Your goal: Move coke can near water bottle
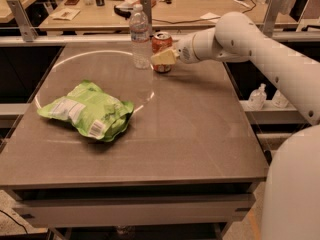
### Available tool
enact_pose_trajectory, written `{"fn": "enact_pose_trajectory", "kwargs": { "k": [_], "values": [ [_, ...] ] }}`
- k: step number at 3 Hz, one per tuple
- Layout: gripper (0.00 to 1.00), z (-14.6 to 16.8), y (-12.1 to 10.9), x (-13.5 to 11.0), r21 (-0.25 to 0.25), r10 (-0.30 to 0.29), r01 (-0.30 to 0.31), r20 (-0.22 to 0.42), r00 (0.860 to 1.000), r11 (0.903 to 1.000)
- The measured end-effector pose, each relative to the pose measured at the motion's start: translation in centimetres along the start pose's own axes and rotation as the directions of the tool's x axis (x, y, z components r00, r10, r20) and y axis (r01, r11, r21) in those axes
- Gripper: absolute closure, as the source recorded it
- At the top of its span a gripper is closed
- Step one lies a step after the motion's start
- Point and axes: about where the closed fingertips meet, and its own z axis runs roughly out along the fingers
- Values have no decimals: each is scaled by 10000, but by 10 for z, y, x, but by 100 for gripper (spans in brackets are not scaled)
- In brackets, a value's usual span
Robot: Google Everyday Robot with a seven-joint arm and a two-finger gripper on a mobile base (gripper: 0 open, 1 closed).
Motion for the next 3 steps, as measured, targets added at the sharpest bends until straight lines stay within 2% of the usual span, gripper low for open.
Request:
{"fn": "enact_pose_trajectory", "kwargs": {
  "k": [1, 2, 3],
  "values": [
    [0, -6, -2, -4, 63, 161, -165, 555, 9983, 9998],
    [0, -21, -13, -5, -215, 335, -309, 1309, 9908, 9993],
    [0, -21, -14, -7, -233, 294, -264, 1391, 9898, 9994]
  ]
}}
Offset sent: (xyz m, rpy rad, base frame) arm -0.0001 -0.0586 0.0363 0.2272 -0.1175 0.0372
